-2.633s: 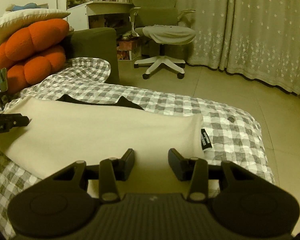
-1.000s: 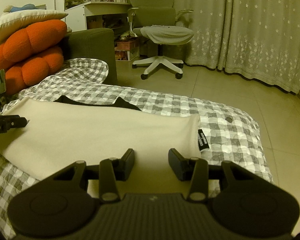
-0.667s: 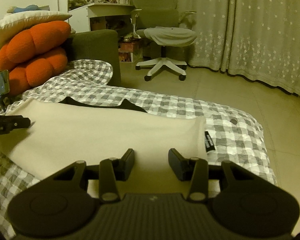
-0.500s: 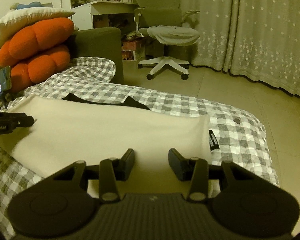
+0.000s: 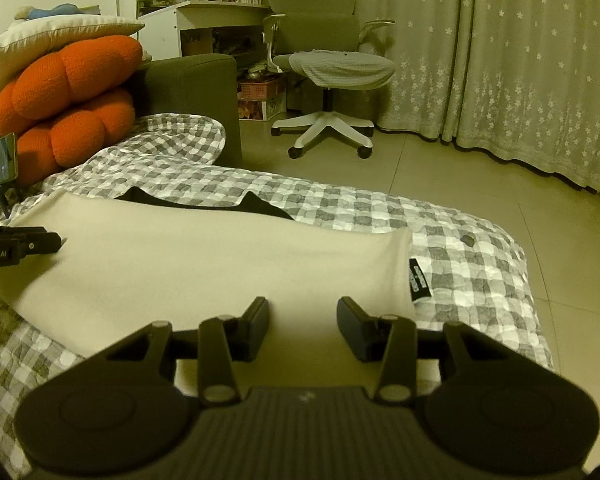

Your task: Fold clothes

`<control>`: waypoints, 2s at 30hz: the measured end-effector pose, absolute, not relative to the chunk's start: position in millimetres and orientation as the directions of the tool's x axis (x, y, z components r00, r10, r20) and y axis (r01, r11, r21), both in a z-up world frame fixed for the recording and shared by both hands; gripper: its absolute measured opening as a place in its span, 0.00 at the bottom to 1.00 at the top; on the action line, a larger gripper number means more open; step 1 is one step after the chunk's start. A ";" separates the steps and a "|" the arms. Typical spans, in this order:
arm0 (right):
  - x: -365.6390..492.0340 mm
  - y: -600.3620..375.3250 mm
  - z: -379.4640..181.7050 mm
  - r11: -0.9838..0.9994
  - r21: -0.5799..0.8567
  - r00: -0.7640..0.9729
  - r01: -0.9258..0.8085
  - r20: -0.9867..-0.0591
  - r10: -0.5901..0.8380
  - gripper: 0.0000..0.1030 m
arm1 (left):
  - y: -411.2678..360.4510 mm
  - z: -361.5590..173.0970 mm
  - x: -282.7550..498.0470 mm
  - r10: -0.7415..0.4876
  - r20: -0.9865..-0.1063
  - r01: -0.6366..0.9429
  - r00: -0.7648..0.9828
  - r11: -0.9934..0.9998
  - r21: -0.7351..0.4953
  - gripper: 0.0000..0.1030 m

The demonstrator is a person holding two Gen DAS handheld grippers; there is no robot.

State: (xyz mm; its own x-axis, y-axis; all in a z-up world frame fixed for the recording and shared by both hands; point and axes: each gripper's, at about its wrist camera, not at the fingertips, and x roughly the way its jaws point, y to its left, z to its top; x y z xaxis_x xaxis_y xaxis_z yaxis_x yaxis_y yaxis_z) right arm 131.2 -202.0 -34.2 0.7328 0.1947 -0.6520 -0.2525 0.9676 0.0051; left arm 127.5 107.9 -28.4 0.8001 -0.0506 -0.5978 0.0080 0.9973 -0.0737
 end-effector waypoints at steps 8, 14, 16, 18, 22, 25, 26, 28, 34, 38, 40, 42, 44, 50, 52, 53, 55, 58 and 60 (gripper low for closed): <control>129.5 -201.1 -33.6 0.965 0.010 0.732 -0.263 -0.650 0.206 0.39 | 107.4 -29.1 127.8 -0.049 -0.597 0.010 0.801 0.998 -0.070 0.25; 133.2 -206.6 -35.2 0.966 0.011 0.727 -0.258 -0.656 0.202 0.40 | 111.3 -29.5 127.7 -0.054 -0.598 0.008 0.799 0.997 -0.078 0.27; 135.3 -213.9 -34.8 0.970 0.023 0.727 -0.244 -0.657 0.198 0.40 | 115.4 -29.3 127.8 -0.061 -0.600 0.005 0.797 0.996 -0.094 0.27; 137.0 -223.8 -36.5 0.974 0.037 0.728 -0.225 -0.657 0.193 0.40 | 120.6 -28.9 126.3 -0.069 -0.601 0.008 0.796 0.995 -0.103 0.27; 137.2 -241.9 -35.6 0.977 0.072 0.727 -0.200 -0.658 0.197 0.36 | 133.4 -28.3 118.0 -0.086 -0.604 0.029 0.792 0.994 -0.103 0.27; 136.5 -250.3 -31.7 0.980 0.083 0.732 -0.180 -0.654 0.189 0.35 | 146.9 -24.5 113.5 -0.119 -0.607 0.028 0.786 0.987 -0.158 0.27; 136.6 -253.5 -30.4 0.981 0.090 0.734 -0.170 -0.653 0.188 0.35 | 151.0 -23.2 112.7 -0.132 -0.608 0.027 0.783 0.984 -0.179 0.27; 135.4 -259.0 -27.5 0.987 0.083 0.744 -0.138 -0.649 0.158 0.39 | 158.9 -20.7 111.1 -0.155 -0.608 0.024 0.778 0.976 -0.218 0.27; 138.2 -272.8 -27.4 0.986 0.132 0.734 -0.097 -0.659 0.161 0.39 | 175.2 -18.2 113.3 -0.176 -0.602 -0.009 0.779 0.957 -0.291 0.27; 140.9 -269.5 -29.2 0.984 0.140 0.726 -0.109 -0.665 0.175 0.38 | 179.4 -15.0 114.6 -0.173 -0.590 -0.030 0.789 0.948 -0.318 0.27; 142.2 -267.9 -30.0 0.983 0.144 0.722 -0.114 -0.667 0.182 0.34 | 180.2 -14.8 115.7 -0.170 -0.587 -0.034 0.791 0.947 -0.320 0.27; 143.5 -266.2 -30.9 0.982 0.149 0.718 -0.120 -0.670 0.189 0.33 | 180.2 -14.7 118.2 -0.170 -0.583 -0.034 0.794 0.946 -0.322 0.27; 144.9 -264.6 -31.8 0.980 0.153 0.714 -0.126 -0.672 0.196 0.33 | 179.9 -13.9 123.3 -0.163 -0.577 -0.035 0.801 0.948 -0.317 0.27; 162.0 -259.0 -33.1 0.979 0.155 0.710 -0.131 -0.675 0.202 0.36 | 179.9 -13.8 150.3 -0.151 -0.562 -0.039 0.814 0.949 -0.312 0.32; 173.0 -254.0 -33.9 0.980 0.147 0.705 -0.136 -0.681 0.200 0.38 | 181.6 -17.5 161.2 -0.147 -0.565 -0.043 0.812 0.950 -0.309 0.32; 178.3 -251.5 -32.9 0.980 0.141 0.705 -0.138 -0.681 0.197 0.38 | 182.5 -19.4 165.4 -0.145 -0.567 -0.044 0.811 0.951 -0.306 0.32; 184.7 -248.0 -30.4 0.981 0.136 0.704 -0.140 -0.683 0.195 0.38 | 184.1 -23.0 172.5 -0.143 -0.570 -0.044 0.809 0.952 -0.302 0.32; 191.2 -246.0 -28.3 0.981 0.137 0.694 -0.137 -0.693 0.194 0.35 | 184.0 -26.8 174.1 -0.147 -0.570 -0.040 0.809 0.952 -0.303 0.31; 196.1 -245.0 -28.9 0.984 0.127 0.692 -0.124 -0.700 0.178 0.31 | 184.0 -29.2 175.1 -0.150 -0.570 -0.037 0.808 0.952 -0.304 0.13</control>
